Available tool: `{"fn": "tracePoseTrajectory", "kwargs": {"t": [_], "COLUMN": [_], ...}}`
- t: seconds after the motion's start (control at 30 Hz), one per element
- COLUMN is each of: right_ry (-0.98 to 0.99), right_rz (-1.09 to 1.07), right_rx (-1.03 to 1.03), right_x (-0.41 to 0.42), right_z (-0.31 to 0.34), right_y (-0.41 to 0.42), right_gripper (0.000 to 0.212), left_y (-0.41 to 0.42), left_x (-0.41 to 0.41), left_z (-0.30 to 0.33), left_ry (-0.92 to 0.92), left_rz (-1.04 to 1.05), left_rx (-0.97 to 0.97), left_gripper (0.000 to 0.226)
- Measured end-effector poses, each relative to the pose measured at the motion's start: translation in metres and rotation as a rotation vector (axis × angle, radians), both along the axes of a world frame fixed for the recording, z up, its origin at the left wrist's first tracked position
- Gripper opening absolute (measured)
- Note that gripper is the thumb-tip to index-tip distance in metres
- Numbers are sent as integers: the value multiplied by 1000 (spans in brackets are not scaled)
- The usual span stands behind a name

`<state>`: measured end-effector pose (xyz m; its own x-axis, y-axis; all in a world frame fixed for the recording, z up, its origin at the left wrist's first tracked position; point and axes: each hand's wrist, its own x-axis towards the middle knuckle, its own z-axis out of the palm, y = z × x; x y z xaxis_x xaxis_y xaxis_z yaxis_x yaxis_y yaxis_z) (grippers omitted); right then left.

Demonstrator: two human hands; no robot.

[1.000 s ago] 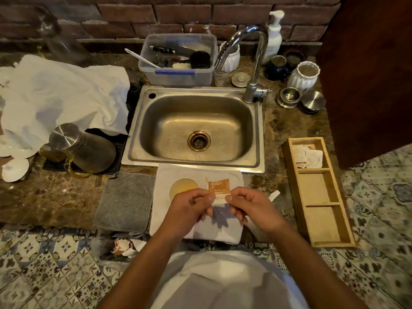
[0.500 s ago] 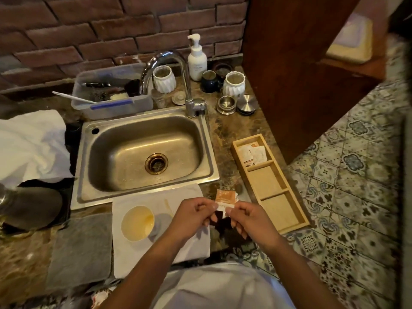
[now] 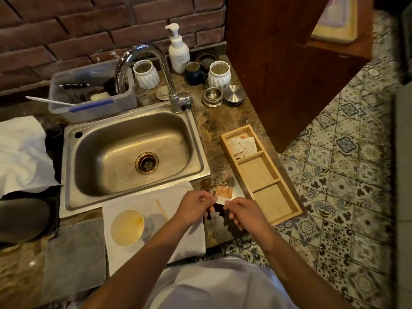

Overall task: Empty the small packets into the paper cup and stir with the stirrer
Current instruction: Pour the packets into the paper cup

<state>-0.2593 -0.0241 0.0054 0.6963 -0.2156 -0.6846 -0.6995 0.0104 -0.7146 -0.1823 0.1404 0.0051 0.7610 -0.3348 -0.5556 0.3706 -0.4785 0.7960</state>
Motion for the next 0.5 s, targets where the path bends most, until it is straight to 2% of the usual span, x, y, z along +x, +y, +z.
{"fn": "tracePoseTrajectory", "kwargs": {"t": [0.27, 0.5], "right_ry": [113, 172], "right_rz": [-65, -21], "right_rx": [-105, -221], "right_x": [10, 15], "right_z": [-34, -49], "right_y": [11, 11], "right_gripper": [30, 32], "left_y": [-15, -23], "left_x": [10, 17], "left_z": [-29, -48], "left_ry": [49, -31], "left_rz": [0, -149], "left_rx": [132, 301], "left_gripper": [22, 19]}}
